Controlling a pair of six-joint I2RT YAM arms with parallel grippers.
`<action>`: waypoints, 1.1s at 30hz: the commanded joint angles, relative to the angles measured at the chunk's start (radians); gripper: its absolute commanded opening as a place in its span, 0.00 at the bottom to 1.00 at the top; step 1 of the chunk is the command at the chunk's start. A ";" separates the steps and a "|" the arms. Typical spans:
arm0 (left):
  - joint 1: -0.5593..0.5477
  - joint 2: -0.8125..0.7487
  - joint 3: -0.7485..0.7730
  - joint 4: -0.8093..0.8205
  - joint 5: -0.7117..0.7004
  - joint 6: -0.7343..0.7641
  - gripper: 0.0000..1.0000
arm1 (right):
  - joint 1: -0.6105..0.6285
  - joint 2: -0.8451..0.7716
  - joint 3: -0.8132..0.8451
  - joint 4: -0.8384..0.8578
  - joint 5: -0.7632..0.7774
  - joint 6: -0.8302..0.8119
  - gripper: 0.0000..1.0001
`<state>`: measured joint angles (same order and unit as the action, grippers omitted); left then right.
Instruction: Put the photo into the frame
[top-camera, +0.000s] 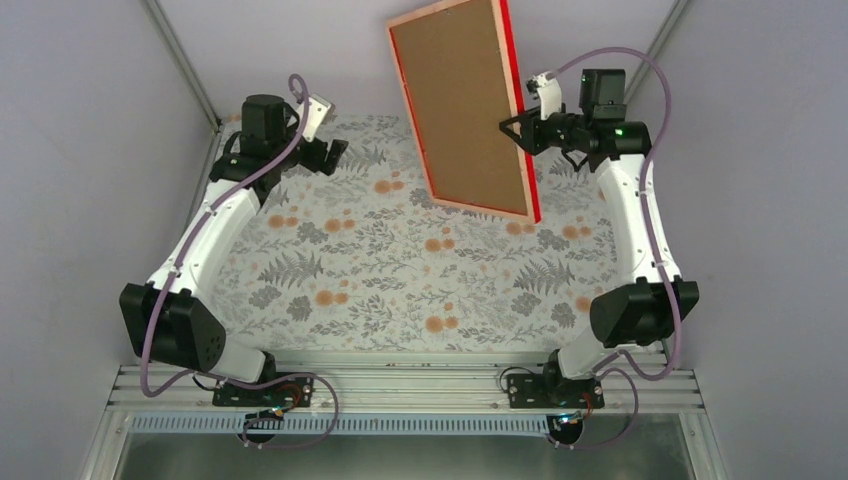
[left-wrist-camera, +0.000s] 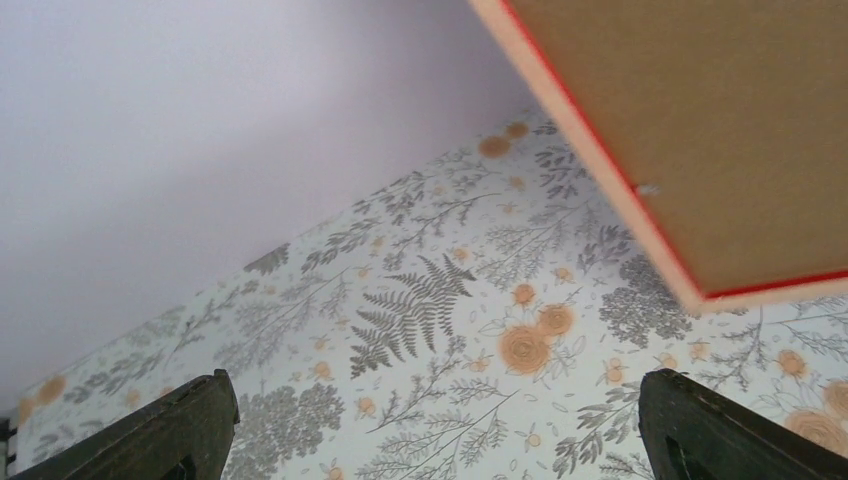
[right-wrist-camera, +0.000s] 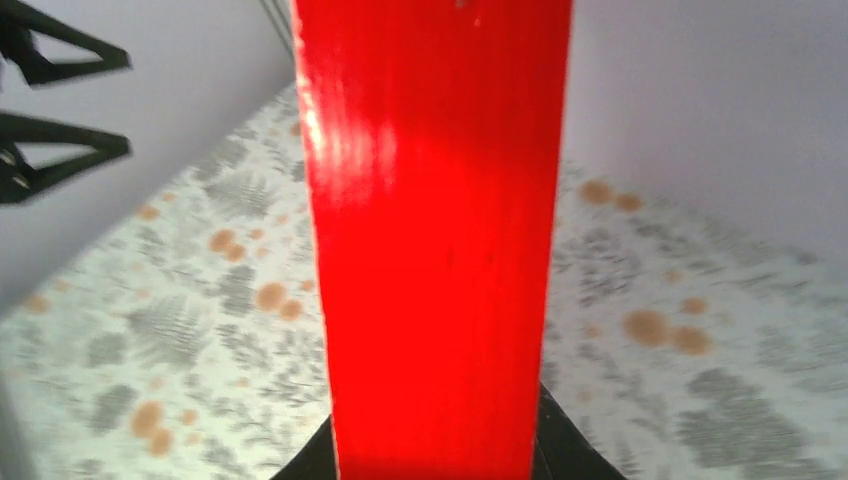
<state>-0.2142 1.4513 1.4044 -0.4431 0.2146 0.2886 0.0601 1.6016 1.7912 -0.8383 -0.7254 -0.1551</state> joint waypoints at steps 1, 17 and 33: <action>0.034 -0.004 0.033 0.019 -0.017 -0.058 1.00 | 0.068 -0.069 0.115 0.042 0.185 -0.280 0.03; 0.142 -0.024 0.053 0.027 -0.055 -0.083 1.00 | 0.513 -0.201 -0.266 0.387 0.760 -0.764 0.03; 0.162 -0.029 0.012 0.037 -0.034 -0.078 1.00 | 0.797 -0.292 -1.133 1.261 0.841 -1.003 0.33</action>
<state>-0.0589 1.4498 1.4281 -0.4351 0.1684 0.2230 0.8227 1.3327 0.7544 0.0669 0.1303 -1.1255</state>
